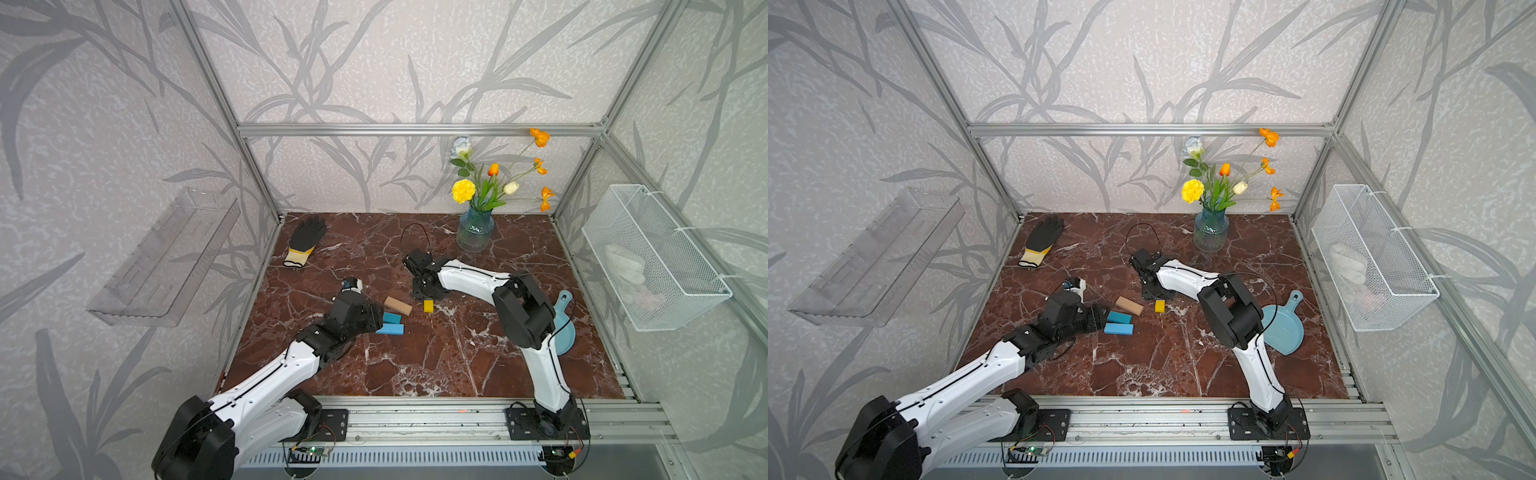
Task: Assemble a giraffe with building blocks
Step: Assemble the building block at the center of the board.
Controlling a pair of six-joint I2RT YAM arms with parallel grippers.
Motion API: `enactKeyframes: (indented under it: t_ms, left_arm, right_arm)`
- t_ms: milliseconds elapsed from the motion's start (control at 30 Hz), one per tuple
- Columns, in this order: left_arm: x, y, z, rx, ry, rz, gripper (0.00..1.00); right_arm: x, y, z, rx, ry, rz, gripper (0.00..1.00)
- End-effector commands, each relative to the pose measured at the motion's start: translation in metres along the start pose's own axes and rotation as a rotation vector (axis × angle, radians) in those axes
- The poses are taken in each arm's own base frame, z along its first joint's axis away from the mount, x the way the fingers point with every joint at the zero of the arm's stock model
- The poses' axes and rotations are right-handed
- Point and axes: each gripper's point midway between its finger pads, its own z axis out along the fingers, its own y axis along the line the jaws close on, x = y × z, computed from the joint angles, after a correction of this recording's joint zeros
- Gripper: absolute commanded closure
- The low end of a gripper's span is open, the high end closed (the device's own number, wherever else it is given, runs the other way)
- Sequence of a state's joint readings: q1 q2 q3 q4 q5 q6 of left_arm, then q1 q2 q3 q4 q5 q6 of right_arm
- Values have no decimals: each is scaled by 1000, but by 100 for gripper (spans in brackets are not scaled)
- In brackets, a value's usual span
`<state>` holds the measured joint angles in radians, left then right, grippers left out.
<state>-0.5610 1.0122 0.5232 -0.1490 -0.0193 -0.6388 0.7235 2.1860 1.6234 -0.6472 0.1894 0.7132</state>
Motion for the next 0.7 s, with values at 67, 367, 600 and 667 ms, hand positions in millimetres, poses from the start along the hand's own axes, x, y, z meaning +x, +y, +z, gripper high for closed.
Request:
enactKeyframes:
  t_ms: [67,367,600,667]
  left_arm:
    - [-16,-11,-6,28,-34,2,33]
    - [-17,-12,-6,30,-35,2,33]
    - [-18,-12,-7,30,-36,3,33]
    - [-18,-12,-7,31,-36,2,33]
  right_arm:
    - [31,-7,28,18,108,-4,51]
    - [31,-3,28,-3,110,8,51]
    - [30,-2,27,-10,106,9,51]
    - [29,-1,27,-12,105,10,51]
